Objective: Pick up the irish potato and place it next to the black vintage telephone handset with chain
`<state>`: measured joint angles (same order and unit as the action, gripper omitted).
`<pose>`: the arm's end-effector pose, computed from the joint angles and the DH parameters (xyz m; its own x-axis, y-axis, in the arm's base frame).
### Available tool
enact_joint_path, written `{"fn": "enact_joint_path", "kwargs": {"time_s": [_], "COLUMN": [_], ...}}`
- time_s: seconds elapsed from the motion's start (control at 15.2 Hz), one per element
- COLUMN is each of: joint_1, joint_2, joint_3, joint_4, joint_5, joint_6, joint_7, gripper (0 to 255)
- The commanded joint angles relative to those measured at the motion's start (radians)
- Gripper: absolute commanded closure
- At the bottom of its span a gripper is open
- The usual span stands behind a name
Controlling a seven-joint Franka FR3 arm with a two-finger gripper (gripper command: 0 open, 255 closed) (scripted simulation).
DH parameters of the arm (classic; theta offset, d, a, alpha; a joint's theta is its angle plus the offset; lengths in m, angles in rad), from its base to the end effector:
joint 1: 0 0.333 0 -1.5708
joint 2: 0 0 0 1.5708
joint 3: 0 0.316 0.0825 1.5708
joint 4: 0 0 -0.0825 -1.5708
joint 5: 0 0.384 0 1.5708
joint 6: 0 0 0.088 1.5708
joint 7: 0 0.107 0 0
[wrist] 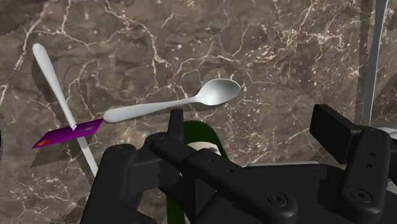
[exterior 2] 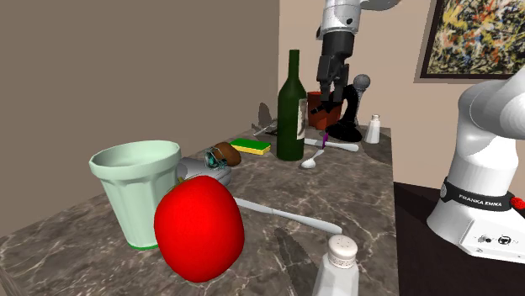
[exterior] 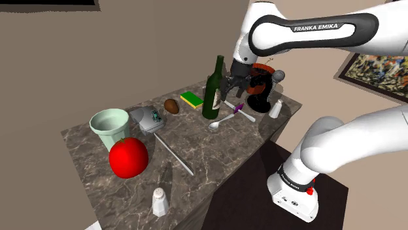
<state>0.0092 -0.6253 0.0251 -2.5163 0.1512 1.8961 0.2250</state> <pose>0.3607 0.0240 0.4889 0.9706 -0.2393 -0.0265 -0.2407 -0.9624 -0.1257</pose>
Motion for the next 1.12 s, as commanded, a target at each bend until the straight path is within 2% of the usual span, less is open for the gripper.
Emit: {"fn": "enact_joint_path", "kwargs": {"time_s": [0.0,0.33,0.59,0.86,1.06], "joint_1": [0.005,0.013,0.006,-0.014,-0.023], "joint_2": [0.064,0.223,0.363,0.51,0.622], "joint_3": [0.022,0.083,0.133,0.186,0.212], "joint_4": [0.014,0.042,0.093,0.168,0.24], "joint_5": [0.001,-0.01,-0.046,-0.118,-0.203], "joint_6": [0.081,0.278,0.417,0.534,0.604], "joint_7": [0.015,0.069,0.126,0.204,0.283], "gripper": [0,0,0,0,0]}}
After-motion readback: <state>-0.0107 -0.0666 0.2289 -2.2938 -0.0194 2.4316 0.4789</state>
